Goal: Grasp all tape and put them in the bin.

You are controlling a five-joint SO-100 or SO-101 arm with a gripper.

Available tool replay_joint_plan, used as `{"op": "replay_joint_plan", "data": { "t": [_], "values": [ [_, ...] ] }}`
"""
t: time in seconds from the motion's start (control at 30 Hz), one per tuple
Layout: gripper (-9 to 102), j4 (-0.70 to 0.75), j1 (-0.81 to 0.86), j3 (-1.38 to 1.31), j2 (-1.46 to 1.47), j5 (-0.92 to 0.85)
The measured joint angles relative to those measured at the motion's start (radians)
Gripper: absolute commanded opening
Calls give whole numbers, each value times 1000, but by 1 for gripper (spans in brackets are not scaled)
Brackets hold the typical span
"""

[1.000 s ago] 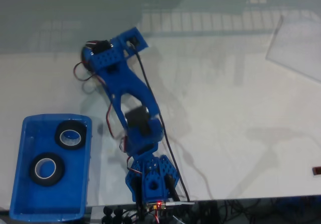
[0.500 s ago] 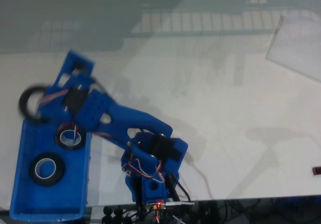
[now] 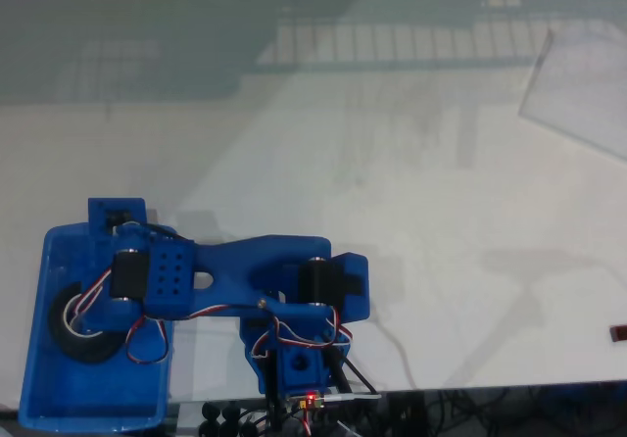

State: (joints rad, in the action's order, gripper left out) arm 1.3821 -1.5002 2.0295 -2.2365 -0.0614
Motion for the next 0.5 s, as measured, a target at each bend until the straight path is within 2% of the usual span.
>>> {"op": "replay_joint_plan", "data": {
  "t": [0.07,0.23,0.5],
  "values": [
    [4,-3,0,3,0,0],
    [23,-3,0,3,0,8],
    [30,-31,3,3,0,28]
  ]
}}
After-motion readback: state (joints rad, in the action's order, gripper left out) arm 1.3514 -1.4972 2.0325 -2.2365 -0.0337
